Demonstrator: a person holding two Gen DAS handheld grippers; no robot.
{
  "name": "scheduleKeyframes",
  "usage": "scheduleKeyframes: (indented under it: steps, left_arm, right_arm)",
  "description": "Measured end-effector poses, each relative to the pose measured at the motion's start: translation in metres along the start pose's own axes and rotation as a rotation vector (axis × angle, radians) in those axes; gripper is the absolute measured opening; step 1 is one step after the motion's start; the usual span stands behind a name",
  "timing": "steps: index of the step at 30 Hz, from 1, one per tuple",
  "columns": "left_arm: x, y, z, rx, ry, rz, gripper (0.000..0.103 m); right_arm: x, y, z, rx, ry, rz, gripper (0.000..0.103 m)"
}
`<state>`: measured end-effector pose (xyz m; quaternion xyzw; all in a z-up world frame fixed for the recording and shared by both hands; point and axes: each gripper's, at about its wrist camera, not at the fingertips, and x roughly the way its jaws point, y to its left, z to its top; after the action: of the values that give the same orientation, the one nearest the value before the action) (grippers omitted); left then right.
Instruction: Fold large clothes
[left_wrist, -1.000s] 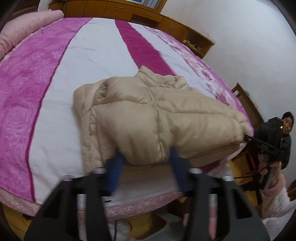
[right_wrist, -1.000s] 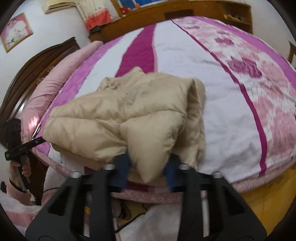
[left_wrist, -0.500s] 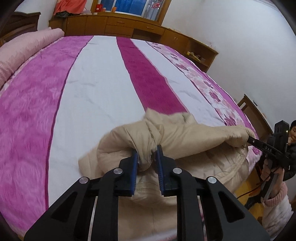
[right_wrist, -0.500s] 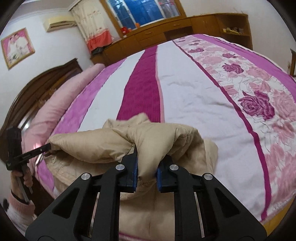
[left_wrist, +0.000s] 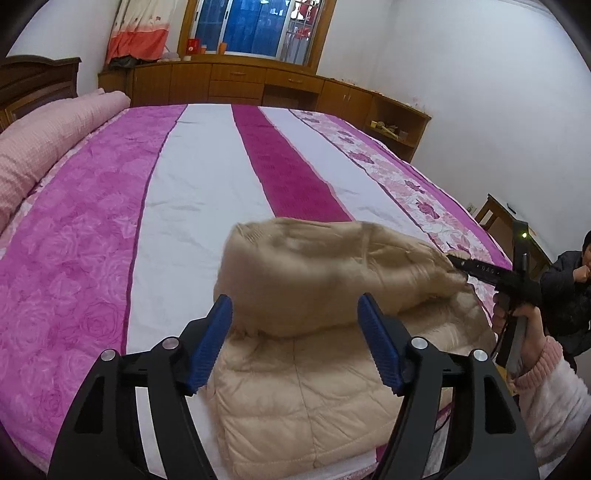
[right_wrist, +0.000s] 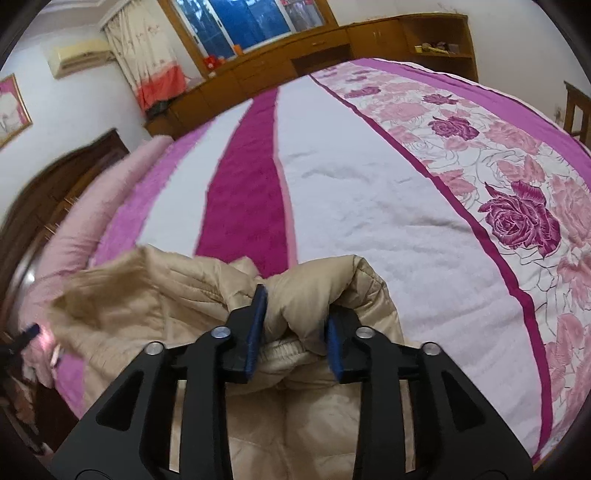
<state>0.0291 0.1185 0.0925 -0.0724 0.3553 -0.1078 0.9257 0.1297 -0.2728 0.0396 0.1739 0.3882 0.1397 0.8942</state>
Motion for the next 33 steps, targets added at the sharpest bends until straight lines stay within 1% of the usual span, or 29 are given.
scheduleKeyframes:
  steps: [1, 3, 4, 7, 11, 12, 16, 19, 21, 22, 23, 27, 31, 33]
  left_arm:
    - [-0.001, -0.001, -0.002, -0.004, 0.001, -0.005, 0.069]
    - [0.001, -0.003, -0.007, -0.001, 0.008, -0.018, 0.069]
    - [0.004, -0.005, -0.009, 0.006, 0.013, -0.021, 0.069]
    - [0.019, -0.01, -0.015, 0.031, 0.042, -0.022, 0.069]
    - [0.045, -0.01, -0.02, 0.01, 0.068, -0.03, 0.069]
    - [0.05, -0.01, -0.021, 0.006, 0.071, -0.027, 0.069]
    - [0.078, -0.006, -0.032, -0.006, 0.085, 0.016, 0.069]
    - [0.103, 0.004, -0.043, -0.035, 0.115, 0.063, 0.069]
    - [0.12, 0.013, -0.051, -0.056, 0.138, 0.08, 0.069]
    - [0.125, 0.014, -0.052, -0.054, 0.145, 0.084, 0.069]
    - [0.13, 0.015, -0.053, -0.046, 0.153, 0.09, 0.069]
    - [0.141, 0.019, -0.052, -0.055, 0.17, 0.089, 0.07]
    - [0.148, 0.021, -0.054, -0.05, 0.171, 0.082, 0.07]
    - [0.15, 0.02, -0.055, -0.047, 0.169, 0.085, 0.07]
  right_arm:
    - [-0.005, 0.0, 0.0, 0.003, -0.007, 0.015, 0.045]
    - [-0.019, 0.0, 0.001, -0.012, -0.039, 0.03, 0.057]
    - [-0.03, 0.0, 0.0, -0.028, -0.057, 0.032, 0.059]
    - [-0.047, 0.001, -0.001, -0.051, -0.074, 0.024, 0.06]
    - [-0.06, 0.001, -0.013, -0.081, -0.069, -0.05, 0.06]
    - [-0.06, 0.003, -0.017, -0.087, -0.065, -0.058, 0.06]
    - [-0.046, 0.009, -0.036, -0.087, -0.021, -0.063, 0.06]
    - [-0.022, 0.006, -0.049, -0.072, 0.01, -0.122, 0.059]
    - [-0.008, -0.001, -0.051, -0.062, 0.018, -0.152, 0.055]
    - [-0.001, -0.004, -0.052, -0.056, 0.02, -0.185, 0.054]
    - [0.003, -0.008, -0.052, -0.05, 0.021, -0.195, 0.054]
    - [0.02, -0.019, -0.053, -0.03, 0.026, -0.211, 0.054]
    - [0.029, -0.019, -0.056, -0.058, 0.016, -0.234, 0.054]
    - [0.031, -0.021, -0.057, -0.055, 0.012, -0.228, 0.054]
